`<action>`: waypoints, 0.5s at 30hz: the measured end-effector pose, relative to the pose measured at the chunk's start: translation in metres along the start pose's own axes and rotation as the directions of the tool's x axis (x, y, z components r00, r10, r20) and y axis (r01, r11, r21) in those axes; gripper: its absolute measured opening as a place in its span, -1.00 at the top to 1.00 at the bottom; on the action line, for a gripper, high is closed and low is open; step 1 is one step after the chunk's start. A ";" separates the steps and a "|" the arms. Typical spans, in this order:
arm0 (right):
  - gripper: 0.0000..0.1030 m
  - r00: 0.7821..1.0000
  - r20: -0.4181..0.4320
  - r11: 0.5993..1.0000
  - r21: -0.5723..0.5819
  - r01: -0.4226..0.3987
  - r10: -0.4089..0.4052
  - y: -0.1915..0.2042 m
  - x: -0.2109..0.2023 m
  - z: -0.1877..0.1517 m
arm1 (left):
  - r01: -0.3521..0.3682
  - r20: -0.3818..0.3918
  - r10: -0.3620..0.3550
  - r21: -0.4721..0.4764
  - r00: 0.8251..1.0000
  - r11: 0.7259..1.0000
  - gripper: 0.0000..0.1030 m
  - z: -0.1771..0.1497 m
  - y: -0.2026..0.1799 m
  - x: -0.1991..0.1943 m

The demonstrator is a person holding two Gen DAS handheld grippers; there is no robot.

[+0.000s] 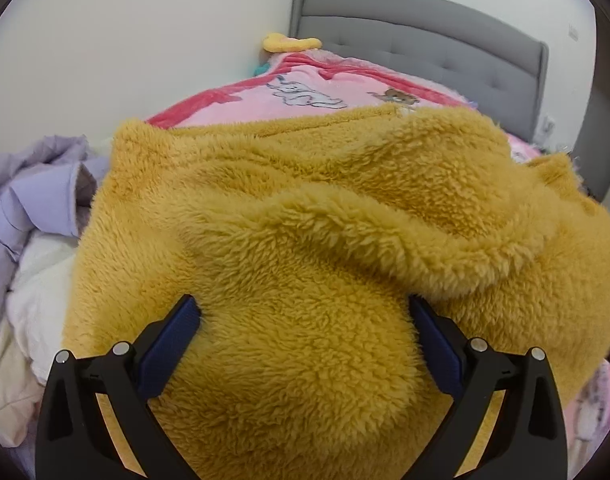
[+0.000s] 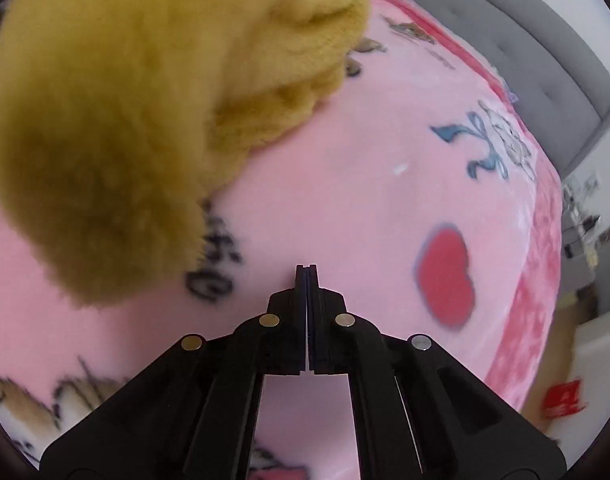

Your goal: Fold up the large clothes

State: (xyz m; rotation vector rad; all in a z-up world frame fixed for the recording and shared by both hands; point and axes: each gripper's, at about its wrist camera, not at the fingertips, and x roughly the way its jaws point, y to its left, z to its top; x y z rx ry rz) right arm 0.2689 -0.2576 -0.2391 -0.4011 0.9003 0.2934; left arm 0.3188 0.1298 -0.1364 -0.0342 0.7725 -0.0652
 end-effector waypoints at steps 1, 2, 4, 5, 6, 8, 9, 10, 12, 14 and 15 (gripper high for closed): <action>0.88 0.997 0.070 0.999 0.022 -0.031 0.030 -0.002 -0.016 -0.002 | 0.008 0.011 -0.008 0.015 1.000 1.000 -0.92 -0.001 -0.001 -0.003; 0.62 0.988 0.145 0.997 0.040 -0.062 0.056 -0.003 -0.037 -0.005 | 0.008 0.016 -0.008 0.027 1.000 1.000 -0.92 -0.001 -0.002 -0.004; -0.16 0.969 0.224 0.993 0.042 -0.114 0.101 -0.003 -0.063 -0.007 | 0.010 0.020 -0.011 0.038 1.000 0.999 -0.92 -0.003 -0.002 -0.004; -0.25 0.957 0.274 0.992 0.049 -0.117 0.099 -0.003 -0.080 -0.009 | 0.014 0.024 -0.014 0.030 1.000 0.999 -0.92 -0.005 -0.002 -0.006; -0.24 0.946 0.302 0.988 0.050 -0.144 0.122 -0.004 -0.090 -0.007 | 0.018 0.026 -0.019 0.021 0.999 1.000 -0.92 -0.006 -0.001 -0.006; -0.49 0.909 0.374 0.972 0.070 -0.226 0.184 -0.013 -0.111 0.000 | 0.025 0.033 -0.025 0.006 0.999 1.000 -0.92 -0.007 0.000 -0.008; -0.54 0.885 0.414 0.959 0.083 -0.270 0.214 -0.017 -0.120 0.004 | 0.036 0.044 -0.035 -0.006 0.998 0.999 -0.92 -0.007 0.000 -0.011; -0.56 0.863 0.451 0.949 0.093 -0.302 0.230 -0.019 -0.127 0.010 | 0.041 0.050 -0.040 -0.011 0.998 0.999 -0.92 -0.007 0.002 -0.013; -0.56 0.844 0.473 0.935 0.105 -0.340 0.253 -0.018 -0.132 0.027 | 0.067 0.082 -0.065 -0.022 0.995 0.997 -0.92 -0.009 0.001 -0.024; -0.56 0.863 0.436 0.938 0.106 -0.331 0.256 -0.015 -0.119 0.047 | 0.103 0.137 -0.101 -0.010 0.985 0.995 -0.91 -0.012 -0.001 -0.036; -0.56 0.872 0.420 0.942 0.101 -0.319 0.250 -0.011 -0.113 0.053 | 0.122 0.185 -0.121 0.009 0.975 0.993 -0.91 -0.018 -0.003 -0.048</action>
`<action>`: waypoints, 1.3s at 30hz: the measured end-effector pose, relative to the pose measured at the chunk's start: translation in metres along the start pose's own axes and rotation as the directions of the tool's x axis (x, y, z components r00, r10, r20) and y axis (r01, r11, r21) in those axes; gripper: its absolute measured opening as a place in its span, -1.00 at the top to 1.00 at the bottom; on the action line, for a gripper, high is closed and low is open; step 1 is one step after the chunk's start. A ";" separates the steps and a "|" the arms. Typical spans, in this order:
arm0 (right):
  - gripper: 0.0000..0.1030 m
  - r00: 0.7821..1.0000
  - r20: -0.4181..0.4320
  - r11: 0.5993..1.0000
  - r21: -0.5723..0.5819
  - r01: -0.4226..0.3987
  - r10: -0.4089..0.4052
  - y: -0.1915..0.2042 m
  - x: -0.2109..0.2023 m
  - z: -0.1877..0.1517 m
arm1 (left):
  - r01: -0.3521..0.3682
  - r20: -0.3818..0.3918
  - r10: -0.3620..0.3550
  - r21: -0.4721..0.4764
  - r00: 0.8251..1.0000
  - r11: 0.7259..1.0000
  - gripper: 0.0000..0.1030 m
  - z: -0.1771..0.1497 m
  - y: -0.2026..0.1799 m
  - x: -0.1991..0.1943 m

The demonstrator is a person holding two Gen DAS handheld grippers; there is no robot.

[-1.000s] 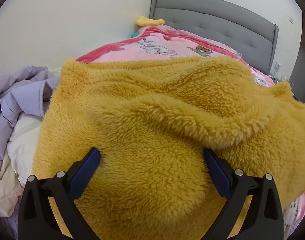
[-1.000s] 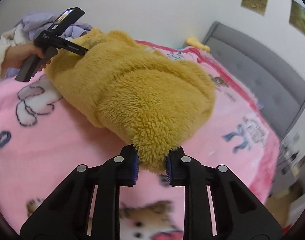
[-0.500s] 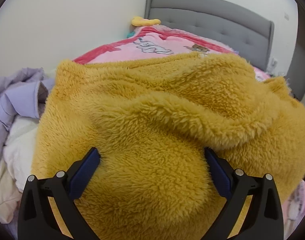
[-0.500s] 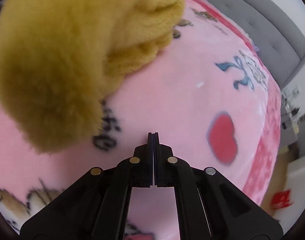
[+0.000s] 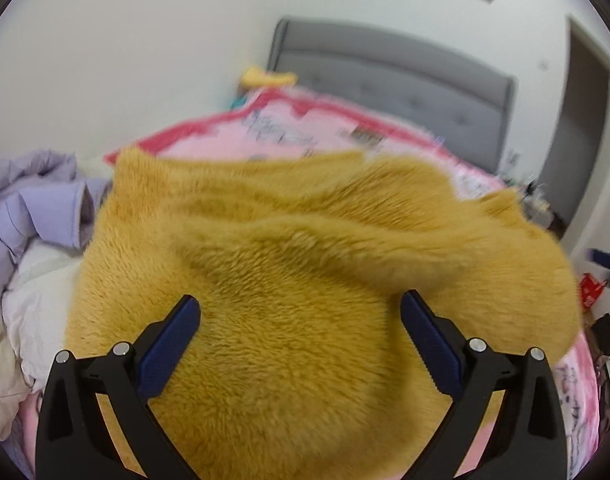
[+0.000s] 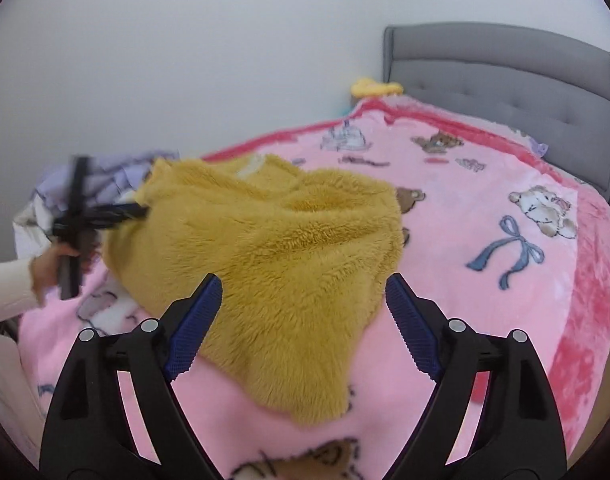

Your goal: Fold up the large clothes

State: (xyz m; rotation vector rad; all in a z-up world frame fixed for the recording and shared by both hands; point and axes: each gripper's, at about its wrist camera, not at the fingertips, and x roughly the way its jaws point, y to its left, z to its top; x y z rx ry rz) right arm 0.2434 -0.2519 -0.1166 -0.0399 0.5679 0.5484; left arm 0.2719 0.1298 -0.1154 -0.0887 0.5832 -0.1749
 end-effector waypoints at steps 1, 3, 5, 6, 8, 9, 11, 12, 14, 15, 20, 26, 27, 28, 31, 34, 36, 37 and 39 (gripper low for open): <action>-0.56 0.999 -0.035 1.000 -0.012 0.009 -0.010 0.001 0.014 0.000 | 0.008 0.030 -0.009 0.020 1.000 1.000 -0.91 -0.002 -0.004 -0.007; -0.58 0.991 -0.133 1.000 0.009 -0.007 0.008 -0.001 0.045 -0.006 | 0.020 0.058 -0.023 0.062 0.998 0.998 -0.91 -0.007 -0.011 -0.016; -0.36 0.982 -0.185 0.998 0.053 -0.030 0.040 -0.007 0.068 -0.015 | 0.024 0.015 -0.025 0.072 1.000 0.997 -0.91 -0.014 -0.013 -0.011; -0.16 0.981 -0.183 0.997 0.059 -0.056 0.065 -0.006 0.074 -0.018 | 0.013 -0.022 -0.011 0.064 1.000 0.998 -0.91 -0.016 -0.012 -0.005; 0.46 0.980 -0.190 0.998 0.039 -0.051 0.057 -0.002 0.082 -0.020 | -0.013 -0.114 0.018 0.045 0.993 0.999 -0.91 -0.023 -0.008 0.015; 0.53 0.979 -0.198 0.998 0.032 -0.046 0.051 0.001 0.083 -0.019 | -0.008 -0.129 0.013 0.042 0.991 0.999 -0.92 -0.025 -0.005 0.021; 0.67 0.981 -0.196 0.999 -0.047 -0.001 -0.008 0.013 0.080 -0.015 | -0.018 -0.125 0.025 0.055 0.992 0.998 -0.92 -0.021 -0.003 0.027; 0.67 0.982 -0.179 0.993 -0.105 0.047 -0.065 0.019 0.075 -0.010 | -0.018 -0.123 0.024 0.051 0.992 0.999 -0.92 -0.018 -0.003 0.028; 0.71 0.978 -0.152 0.982 -0.145 0.121 -0.143 0.019 0.062 0.005 | -0.022 -0.114 0.026 0.031 0.993 0.999 -0.92 -0.013 0.000 0.029; 0.71 0.978 -0.152 0.983 -0.132 0.124 -0.143 0.014 0.055 0.006 | -0.023 -0.113 0.025 0.020 0.993 1.000 -0.92 -0.014 0.001 0.029; 0.70 0.945 -0.273 0.980 -0.135 0.148 -0.180 -0.002 0.081 -0.015 | -0.032 -0.152 0.035 0.019 0.988 0.999 -0.92 -0.024 -0.003 0.042; 0.35 0.936 -0.298 0.981 -0.089 0.170 -0.189 0.006 0.108 -0.039 | -0.018 -0.158 0.029 0.070 0.987 0.997 -0.92 -0.026 -0.009 0.028; 0.29 0.940 -0.282 0.981 -0.090 0.174 -0.192 0.010 0.102 -0.035 | -0.003 -0.153 0.016 0.083 0.988 0.997 -0.92 -0.025 -0.008 0.017; 0.04 0.946 -0.268 0.982 -0.085 0.168 -0.185 0.013 0.096 -0.033 | 0.000 -0.141 0.014 0.098 0.990 0.995 -0.92 -0.026 -0.007 0.009; -0.41 0.961 -0.218 0.985 -0.043 0.167 -0.172 0.016 0.071 -0.027 | -0.019 -0.082 0.029 0.116 0.996 0.993 -0.92 -0.032 0.008 -0.022; -0.75 0.979 -0.159 0.991 0.020 0.135 -0.130 0.014 0.050 -0.023 | 0.010 -0.104 -0.004 0.064 0.995 0.998 -0.92 -0.038 0.041 -0.038; -0.82 0.985 -0.128 0.991 0.057 0.123 -0.114 0.009 0.044 -0.020 | 0.023 -0.157 -0.022 0.008 0.987 1.000 -0.92 -0.039 0.068 -0.034; -0.82 0.985 -0.129 0.990 0.070 0.126 -0.116 0.005 0.044 -0.019 | 0.036 -0.184 -0.041 -0.030 0.982 0.999 -0.90 -0.038 0.078 -0.029; -0.82 0.984 -0.141 0.987 0.103 0.123 -0.108 -0.004 0.050 -0.017 | 0.107 -0.245 -0.144 -0.159 0.959 0.982 -0.90 -0.038 0.106 -0.013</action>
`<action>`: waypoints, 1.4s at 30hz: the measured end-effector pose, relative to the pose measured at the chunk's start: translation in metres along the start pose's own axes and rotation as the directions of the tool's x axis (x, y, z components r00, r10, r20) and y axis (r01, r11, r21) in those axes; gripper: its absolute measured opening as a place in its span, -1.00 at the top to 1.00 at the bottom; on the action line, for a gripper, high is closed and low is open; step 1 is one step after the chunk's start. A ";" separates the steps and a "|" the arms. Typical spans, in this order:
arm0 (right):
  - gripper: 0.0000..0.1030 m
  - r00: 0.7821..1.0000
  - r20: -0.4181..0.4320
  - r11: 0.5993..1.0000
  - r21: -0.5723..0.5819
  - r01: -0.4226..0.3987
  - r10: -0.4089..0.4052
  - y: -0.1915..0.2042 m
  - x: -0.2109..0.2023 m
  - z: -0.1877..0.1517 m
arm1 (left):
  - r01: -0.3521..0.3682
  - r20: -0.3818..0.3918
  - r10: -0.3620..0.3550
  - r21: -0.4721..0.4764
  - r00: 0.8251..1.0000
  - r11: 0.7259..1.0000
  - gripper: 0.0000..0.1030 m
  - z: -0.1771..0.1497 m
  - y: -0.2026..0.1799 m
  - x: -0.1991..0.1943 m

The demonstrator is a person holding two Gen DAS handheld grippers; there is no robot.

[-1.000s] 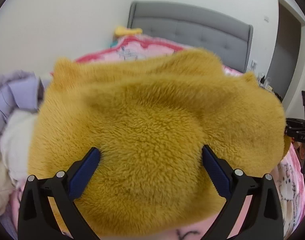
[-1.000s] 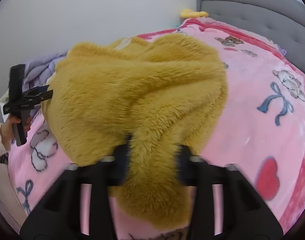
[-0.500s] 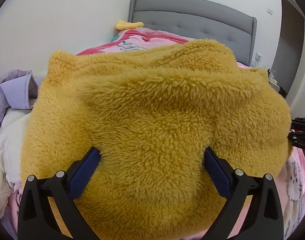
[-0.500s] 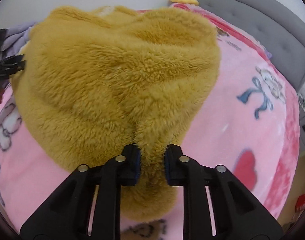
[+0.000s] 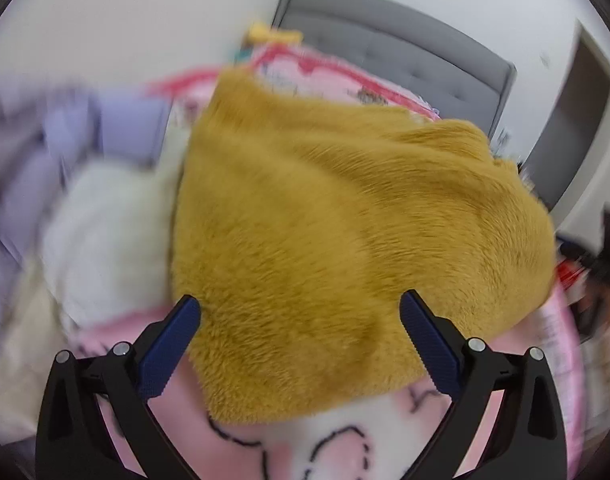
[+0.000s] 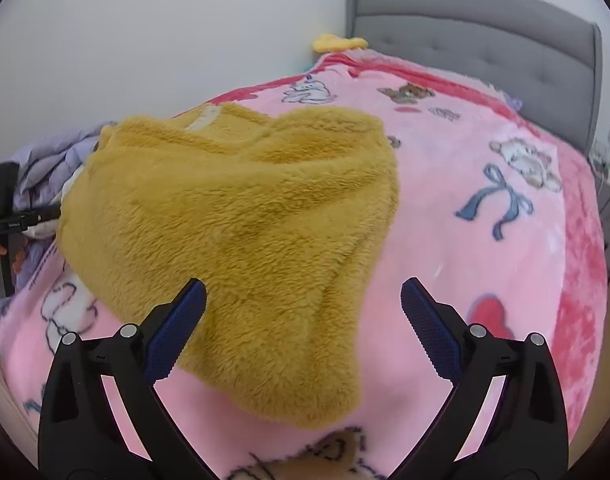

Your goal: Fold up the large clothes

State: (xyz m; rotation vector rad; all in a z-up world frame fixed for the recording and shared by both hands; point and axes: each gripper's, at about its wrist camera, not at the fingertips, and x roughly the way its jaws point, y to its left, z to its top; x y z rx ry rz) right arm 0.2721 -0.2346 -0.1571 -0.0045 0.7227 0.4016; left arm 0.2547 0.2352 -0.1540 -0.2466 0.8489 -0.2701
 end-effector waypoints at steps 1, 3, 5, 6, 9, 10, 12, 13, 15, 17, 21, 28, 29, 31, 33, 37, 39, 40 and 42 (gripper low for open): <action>-0.84 1.000 -0.007 1.000 0.022 -0.015 0.016 -0.004 0.004 0.001 | 0.039 -0.012 -0.040 -0.035 0.999 0.999 -0.90 0.005 0.010 0.006; -0.84 0.997 -0.024 0.994 0.081 -0.077 0.079 -0.014 0.014 0.004 | 0.109 0.006 -0.109 -0.110 0.994 0.988 -0.90 0.008 0.030 0.011; -0.84 0.989 -0.056 0.980 0.149 -0.131 0.140 -0.025 0.032 0.007 | 0.182 -0.014 -0.187 -0.179 0.982 0.967 -0.90 0.009 0.046 0.022; -0.84 0.986 -0.071 0.974 0.180 -0.137 0.151 -0.029 0.040 0.010 | 0.210 -0.043 -0.225 -0.219 0.973 0.953 -0.90 0.009 0.053 0.030; -0.84 0.972 -0.108 0.955 0.239 -0.178 0.208 -0.037 0.064 0.015 | 0.229 -0.125 -0.279 -0.313 0.952 0.922 -0.92 0.001 0.072 0.054; -0.84 0.970 -0.124 0.955 0.239 -0.175 0.209 -0.035 0.071 0.017 | 0.237 -0.112 -0.286 -0.323 0.952 0.916 -0.92 -0.002 0.076 0.054; -0.84 0.962 -0.146 0.951 0.244 -0.191 0.231 -0.037 0.084 0.020 | 0.264 -0.082 -0.308 -0.340 0.948 0.903 -0.92 -0.006 0.082 0.054; -0.84 0.952 -0.167 0.942 0.263 -0.206 0.255 -0.039 0.094 0.021 | 0.268 -0.099 -0.319 -0.347 0.942 0.899 -0.92 -0.008 0.084 0.060; -0.84 0.935 -0.211 0.932 0.291 -0.217 0.284 -0.045 0.109 0.022 | 0.269 -0.128 -0.334 -0.366 0.934 0.891 -0.92 -0.006 0.087 0.070; -0.85 0.909 -0.243 0.903 0.356 -0.241 0.339 -0.055 0.122 0.021 | 0.278 -0.143 -0.355 -0.386 0.924 0.880 -0.92 -0.007 0.089 0.072; -0.85 0.875 -0.281 0.870 0.418 -0.259 0.395 -0.066 0.136 0.016 | 0.287 -0.205 -0.391 -0.403 0.897 0.869 -0.92 -0.003 0.092 0.082; -0.86 0.775 -0.281 0.742 0.583 -0.331 0.566 -0.083 0.163 0.002 | 0.305 -0.268 -0.450 -0.444 0.852 0.842 -0.92 0.000 0.098 0.101; -0.86 0.769 -0.292 0.745 0.581 -0.329 0.568 -0.081 0.166 0.004 | 0.304 -0.276 -0.451 -0.444 0.848 0.843 -0.92 0.000 0.097 0.102; -0.87 0.760 -0.306 0.744 0.584 -0.326 0.574 -0.079 0.172 0.006 | 0.304 -0.284 -0.454 -0.444 0.845 0.843 -0.92 -0.002 0.094 0.106; -0.87 0.749 -0.326 0.745 0.585 -0.320 0.578 -0.072 0.177 0.008 | 0.307 -0.286 -0.463 -0.453 0.839 0.837 -0.92 -0.004 0.090 0.111; -0.84 0.745 -0.348 0.766 0.555 -0.325 0.569 -0.051 0.183 0.014 | 0.320 -0.343 -0.497 -0.458 0.797 0.829 -0.92 -0.010 0.065 0.127; -0.39 0.741 -0.309 0.735 0.581 -0.350 0.597 -0.046 0.182 0.014 | 0.318 -0.356 -0.498 -0.456 0.791 0.831 -0.90 -0.013 0.054 0.131; -0.22 0.728 -0.273 0.699 0.608 -0.376 0.629 -0.046 0.180 0.012 | 0.315 -0.349 -0.501 -0.469 0.792 0.825 -0.73 -0.014 0.050 0.134; -0.10 0.744 -0.248 0.697 0.608 -0.379 0.621 -0.042 0.173 0.011 | 0.334 -0.299 -0.532 -0.517 0.792 0.788 -0.46 -0.018 0.046 0.134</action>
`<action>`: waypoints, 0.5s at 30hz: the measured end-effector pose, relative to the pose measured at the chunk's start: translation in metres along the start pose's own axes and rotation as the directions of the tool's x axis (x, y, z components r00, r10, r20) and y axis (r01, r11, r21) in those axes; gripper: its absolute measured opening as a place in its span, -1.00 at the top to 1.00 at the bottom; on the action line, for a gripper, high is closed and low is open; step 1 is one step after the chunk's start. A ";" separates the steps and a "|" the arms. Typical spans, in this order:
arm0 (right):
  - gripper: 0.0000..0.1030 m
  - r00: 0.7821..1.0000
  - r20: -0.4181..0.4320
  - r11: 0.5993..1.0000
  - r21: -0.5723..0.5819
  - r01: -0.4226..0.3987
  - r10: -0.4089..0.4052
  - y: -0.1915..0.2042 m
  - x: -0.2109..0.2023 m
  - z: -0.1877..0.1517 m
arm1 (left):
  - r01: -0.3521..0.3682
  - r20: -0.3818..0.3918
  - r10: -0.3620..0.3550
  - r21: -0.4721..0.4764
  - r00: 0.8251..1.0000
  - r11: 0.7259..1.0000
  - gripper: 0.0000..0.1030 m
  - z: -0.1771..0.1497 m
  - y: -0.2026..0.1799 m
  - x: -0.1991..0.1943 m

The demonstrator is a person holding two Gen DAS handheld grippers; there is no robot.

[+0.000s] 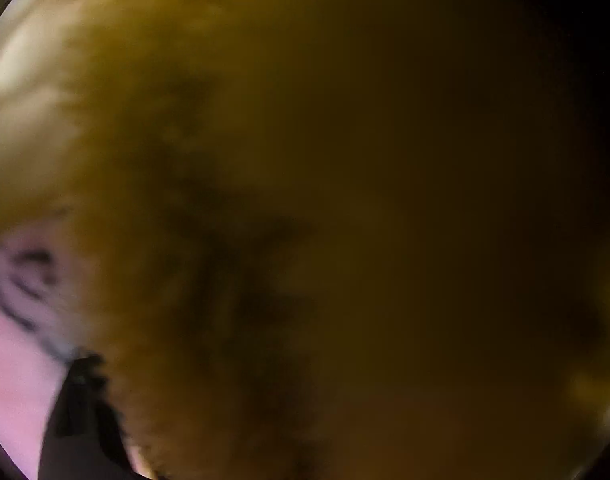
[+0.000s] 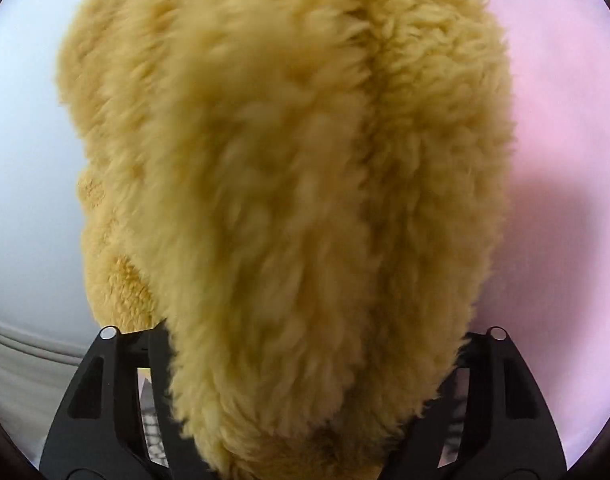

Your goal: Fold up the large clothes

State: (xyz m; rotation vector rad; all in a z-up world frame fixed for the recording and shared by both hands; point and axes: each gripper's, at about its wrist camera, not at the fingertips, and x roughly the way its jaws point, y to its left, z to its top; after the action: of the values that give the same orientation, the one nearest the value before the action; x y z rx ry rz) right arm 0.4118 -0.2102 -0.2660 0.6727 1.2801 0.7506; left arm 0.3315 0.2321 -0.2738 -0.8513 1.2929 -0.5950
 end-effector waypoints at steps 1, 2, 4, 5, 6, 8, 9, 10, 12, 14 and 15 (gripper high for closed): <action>-0.02 1.000 0.012 1.000 0.004 -0.001 0.001 0.000 -0.001 -0.001 | 0.001 0.004 -0.001 -0.003 1.000 1.000 -0.28 -0.002 -0.001 0.000; 0.04 0.999 0.032 1.000 0.015 -0.002 0.002 0.001 -0.003 -0.003 | 0.007 0.014 -0.007 -0.001 1.000 1.000 -0.20 -0.005 -0.001 -0.001; 0.14 0.996 0.084 1.000 -0.008 0.028 -0.027 0.006 -0.014 -0.017 | 0.034 0.061 -0.033 -0.017 0.998 0.999 -0.09 -0.010 -0.003 -0.006; 0.17 0.993 0.114 0.999 -0.015 0.040 -0.038 0.011 -0.019 -0.022 | 0.049 0.088 -0.047 -0.023 0.995 0.999 -0.03 -0.014 -0.004 -0.009; 0.20 0.990 0.137 0.998 -0.026 0.049 -0.045 0.016 -0.022 -0.025 | 0.064 0.123 -0.061 -0.020 0.991 0.998 0.00 -0.020 -0.005 -0.014; 0.27 0.976 0.210 0.996 -0.057 0.069 -0.055 0.031 -0.035 -0.035 | 0.080 0.190 -0.078 -0.005 0.979 0.997 0.06 -0.027 -0.009 -0.027; 0.28 0.967 0.245 0.995 -0.063 0.081 -0.063 0.039 -0.042 -0.038 | 0.098 0.249 -0.090 -0.019 0.964 0.995 0.07 -0.033 -0.011 -0.036; 0.29 0.961 0.268 0.994 -0.066 0.082 -0.062 0.044 -0.046 -0.039 | 0.122 0.297 -0.110 -0.022 0.949 0.992 0.07 -0.038 -0.013 -0.042; 0.32 0.946 0.317 0.990 -0.095 0.100 -0.065 0.059 -0.057 -0.046 | 0.193 0.426 -0.176 0.002 0.887 0.981 0.12 -0.055 -0.019 -0.061; 0.34 0.934 0.350 0.981 -0.138 0.132 -0.077 0.079 -0.065 -0.056 | 0.185 0.504 -0.179 0.039 0.845 0.982 0.18 -0.072 -0.030 -0.068; 0.35 0.929 0.362 0.977 -0.161 0.142 -0.076 0.083 -0.069 -0.068 | 0.173 0.527 -0.179 0.061 0.831 0.983 0.18 -0.083 -0.039 -0.067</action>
State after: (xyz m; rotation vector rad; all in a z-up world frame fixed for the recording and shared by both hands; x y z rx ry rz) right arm 0.3268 -0.2142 -0.1705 0.5510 0.8968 0.6136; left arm 0.2400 0.2457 -0.2077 -1.0460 0.7070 -0.4613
